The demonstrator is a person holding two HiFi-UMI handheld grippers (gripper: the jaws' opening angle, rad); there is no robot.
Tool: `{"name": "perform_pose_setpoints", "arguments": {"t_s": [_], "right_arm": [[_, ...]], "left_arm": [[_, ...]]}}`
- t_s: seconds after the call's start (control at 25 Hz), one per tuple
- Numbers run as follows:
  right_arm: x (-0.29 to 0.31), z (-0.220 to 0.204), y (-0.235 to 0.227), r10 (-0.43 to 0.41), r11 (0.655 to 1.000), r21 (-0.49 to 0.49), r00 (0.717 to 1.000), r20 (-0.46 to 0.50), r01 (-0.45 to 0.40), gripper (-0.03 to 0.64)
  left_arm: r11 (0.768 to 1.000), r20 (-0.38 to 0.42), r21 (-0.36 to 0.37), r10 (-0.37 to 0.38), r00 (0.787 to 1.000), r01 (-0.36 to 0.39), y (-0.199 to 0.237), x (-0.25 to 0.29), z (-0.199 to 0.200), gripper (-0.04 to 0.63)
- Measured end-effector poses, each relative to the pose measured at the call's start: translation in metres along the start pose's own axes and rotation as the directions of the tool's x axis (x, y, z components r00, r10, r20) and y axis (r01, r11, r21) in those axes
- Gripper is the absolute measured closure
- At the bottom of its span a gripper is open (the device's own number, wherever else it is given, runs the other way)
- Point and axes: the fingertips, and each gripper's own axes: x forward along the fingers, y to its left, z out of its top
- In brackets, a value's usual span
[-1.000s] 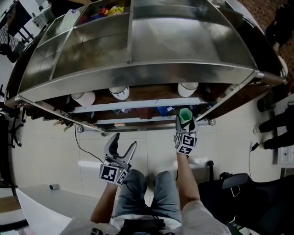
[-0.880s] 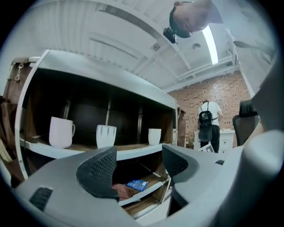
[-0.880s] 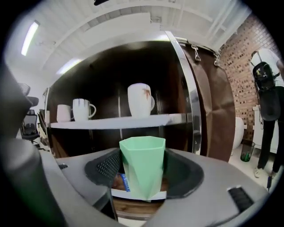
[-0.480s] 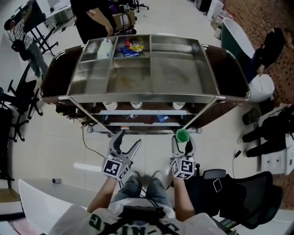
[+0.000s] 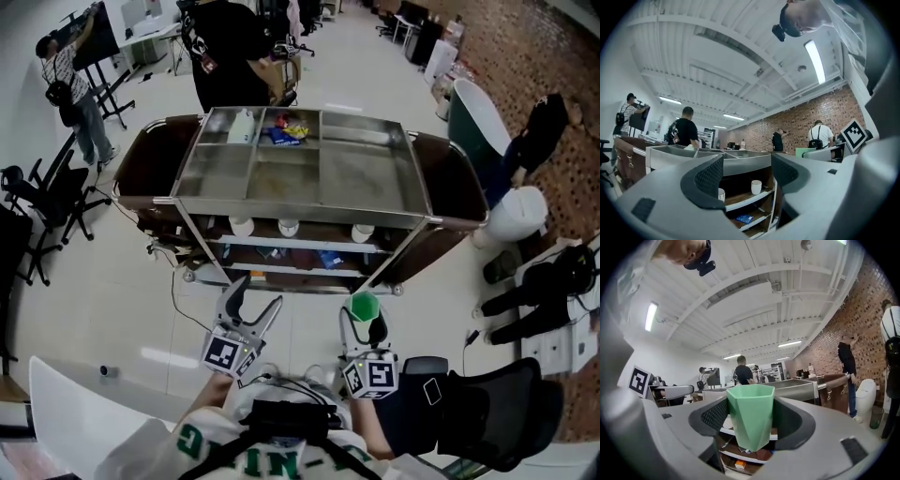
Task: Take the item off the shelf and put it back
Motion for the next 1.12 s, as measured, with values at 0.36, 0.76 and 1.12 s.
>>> {"name": "perform_pose_setpoints", "arguments": {"t_s": [0.36, 0.76, 1.12], "right_arm": [[0.002, 0.019, 0.011, 0.032, 0.999, 0.02, 0.998, 0.052, -0.033, 0.293], [0.002, 0.02, 0.021, 0.071, 0.997, 0.038, 0.996, 0.054, -0.073, 0.292], [0.012, 0.017, 0.023, 0.106, 0.993, 0.04, 0.993, 0.045, -0.108, 0.291]], "left_arm": [[0.999, 0.029, 0.028, 0.038, 0.999, -0.039, 0.001, -0.022, 0.0, 0.296], [0.997, 0.022, 0.026, 0.071, 0.997, -0.071, 0.004, -0.036, 0.004, 0.298], [0.991, 0.053, 0.011, 0.133, 0.99, -0.134, 0.017, -0.04, 0.008, 0.298]]}}
